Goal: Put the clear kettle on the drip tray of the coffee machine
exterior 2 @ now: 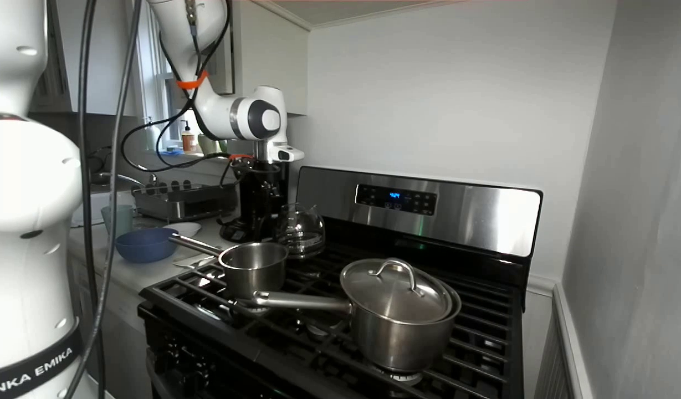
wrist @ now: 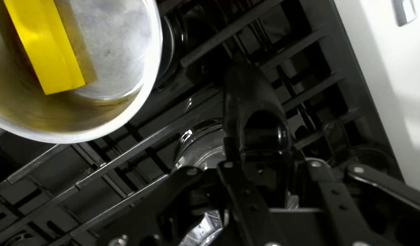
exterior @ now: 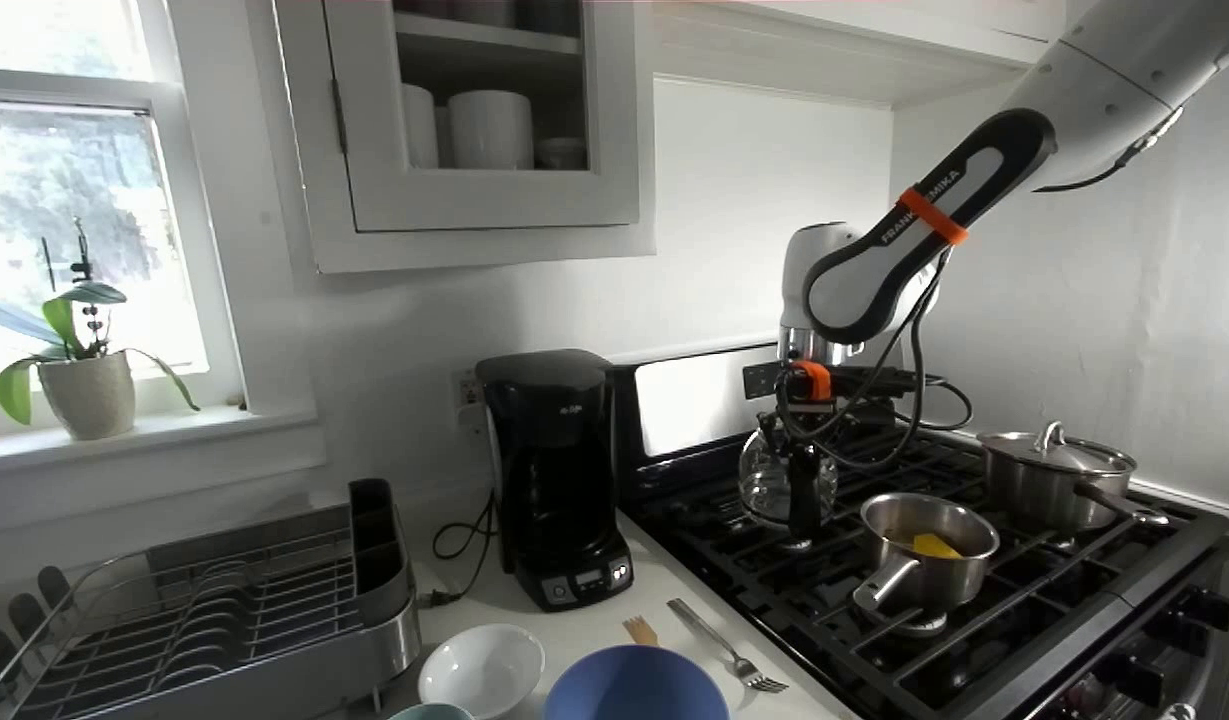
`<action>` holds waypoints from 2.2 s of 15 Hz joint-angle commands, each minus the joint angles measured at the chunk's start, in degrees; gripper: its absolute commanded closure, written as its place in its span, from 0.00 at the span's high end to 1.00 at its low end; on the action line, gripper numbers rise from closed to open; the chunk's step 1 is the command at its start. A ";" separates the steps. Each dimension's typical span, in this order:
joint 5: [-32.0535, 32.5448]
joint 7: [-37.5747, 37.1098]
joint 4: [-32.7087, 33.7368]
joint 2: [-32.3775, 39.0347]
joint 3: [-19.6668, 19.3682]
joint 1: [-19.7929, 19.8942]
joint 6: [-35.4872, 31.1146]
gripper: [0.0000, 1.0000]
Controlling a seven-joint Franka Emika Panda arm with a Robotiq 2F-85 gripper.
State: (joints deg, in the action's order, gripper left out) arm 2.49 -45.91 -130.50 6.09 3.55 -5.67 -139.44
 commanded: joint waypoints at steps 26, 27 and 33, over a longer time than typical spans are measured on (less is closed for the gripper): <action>0.64 28.82 1.72 -8.39 10.44 -7.19 17.40 0.33; 0.61 29.12 1.85 -8.27 10.43 -7.20 17.47 0.33; 0.89 30.36 3.57 -6.04 10.68 -7.48 18.22 0.08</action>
State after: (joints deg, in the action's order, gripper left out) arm 3.11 -16.49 -128.77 -2.01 14.09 -12.75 -122.04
